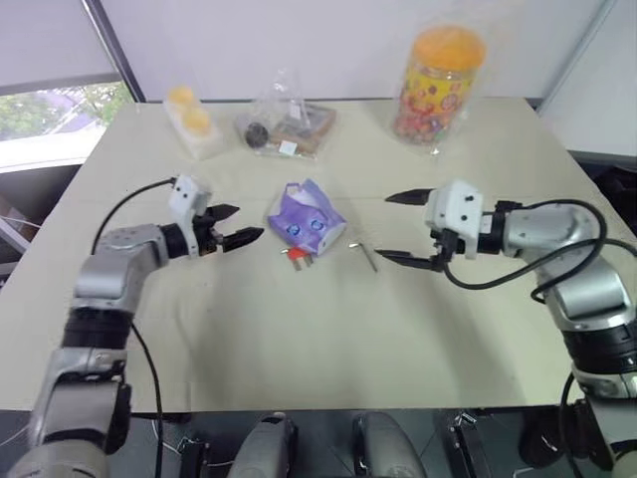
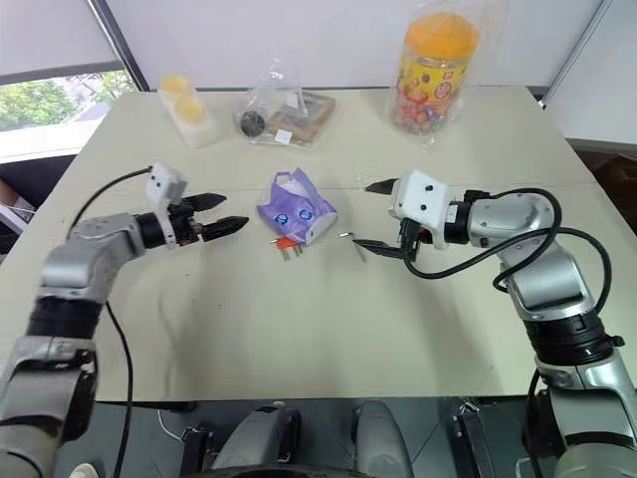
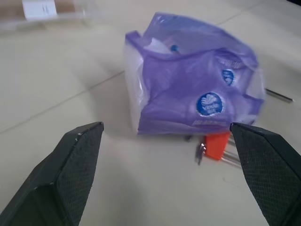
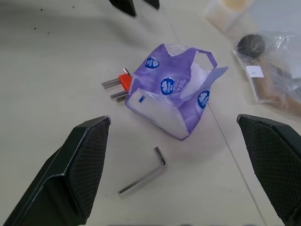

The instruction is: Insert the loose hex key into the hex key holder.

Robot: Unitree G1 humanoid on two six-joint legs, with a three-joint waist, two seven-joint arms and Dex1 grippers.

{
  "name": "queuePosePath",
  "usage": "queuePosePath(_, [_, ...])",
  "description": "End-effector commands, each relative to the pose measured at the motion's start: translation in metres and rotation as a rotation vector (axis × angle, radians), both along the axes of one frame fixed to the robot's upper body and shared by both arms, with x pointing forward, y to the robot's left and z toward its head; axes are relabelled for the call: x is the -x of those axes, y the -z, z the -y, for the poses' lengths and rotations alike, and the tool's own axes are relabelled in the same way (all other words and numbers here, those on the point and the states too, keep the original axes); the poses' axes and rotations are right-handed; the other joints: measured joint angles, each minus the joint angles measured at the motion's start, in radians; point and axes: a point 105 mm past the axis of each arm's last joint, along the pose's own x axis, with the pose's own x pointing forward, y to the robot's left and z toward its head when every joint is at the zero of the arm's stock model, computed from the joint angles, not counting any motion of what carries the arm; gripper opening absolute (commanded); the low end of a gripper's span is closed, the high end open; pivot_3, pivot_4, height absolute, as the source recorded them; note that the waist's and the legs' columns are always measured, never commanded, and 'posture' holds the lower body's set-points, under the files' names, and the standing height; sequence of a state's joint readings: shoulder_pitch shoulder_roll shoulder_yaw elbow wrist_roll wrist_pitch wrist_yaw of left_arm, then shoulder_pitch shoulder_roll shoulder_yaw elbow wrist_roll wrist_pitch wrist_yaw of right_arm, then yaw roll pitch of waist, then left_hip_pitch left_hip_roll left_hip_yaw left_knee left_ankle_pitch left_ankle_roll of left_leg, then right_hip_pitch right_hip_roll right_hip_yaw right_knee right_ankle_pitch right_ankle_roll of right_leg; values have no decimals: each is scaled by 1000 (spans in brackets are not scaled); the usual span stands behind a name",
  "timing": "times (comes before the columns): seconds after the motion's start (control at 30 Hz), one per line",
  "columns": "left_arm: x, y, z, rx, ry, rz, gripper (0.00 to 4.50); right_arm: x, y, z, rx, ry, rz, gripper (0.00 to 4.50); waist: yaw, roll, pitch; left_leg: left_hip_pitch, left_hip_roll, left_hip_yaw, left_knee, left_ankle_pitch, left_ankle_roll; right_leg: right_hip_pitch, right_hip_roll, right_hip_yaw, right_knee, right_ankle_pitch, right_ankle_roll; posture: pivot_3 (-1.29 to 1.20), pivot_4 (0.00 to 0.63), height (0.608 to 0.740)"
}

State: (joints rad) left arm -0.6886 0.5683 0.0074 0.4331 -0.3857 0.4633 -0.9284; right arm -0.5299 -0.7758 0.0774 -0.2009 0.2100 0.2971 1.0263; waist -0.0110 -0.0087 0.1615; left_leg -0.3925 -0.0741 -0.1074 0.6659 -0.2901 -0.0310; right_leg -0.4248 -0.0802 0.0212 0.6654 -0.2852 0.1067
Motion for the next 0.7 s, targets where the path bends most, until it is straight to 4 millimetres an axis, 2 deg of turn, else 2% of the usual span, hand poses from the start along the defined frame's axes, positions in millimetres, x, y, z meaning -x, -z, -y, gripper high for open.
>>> queuePosePath(0.03, [-10,-6,9,13,47,9,4487,6,-7,-4,-8,3,51,4500,-3,0,0,0,0,0,0,0,0,0,0,0,0,0,0,0,150,740])
queuePosePath(0.17, [-23,-5,18,67,41,-32,4487,10,-3,0,-11,36,52,4500,-3,0,0,0,0,0,0,0,0,0,0,-1,0,0,0,0,150,740])
queuePosePath(0.47, [-36,11,37,78,46,-114,4487,12,-1,3,-26,77,65,4500,-2,0,0,0,-1,0,1,0,0,0,1,-1,1,0,0,0,150,740])
queuePosePath(0.57, [-38,12,41,86,45,-119,3682,12,-2,3,-29,82,69,4500,-2,0,0,0,-1,0,1,0,0,0,1,-1,1,0,0,0,150,740])
queuePosePath(0.7, [-40,14,43,96,34,-124,1662,11,-3,3,-35,89,77,4500,-4,0,0,0,-1,0,1,0,0,0,1,-1,1,0,0,0,150,740])
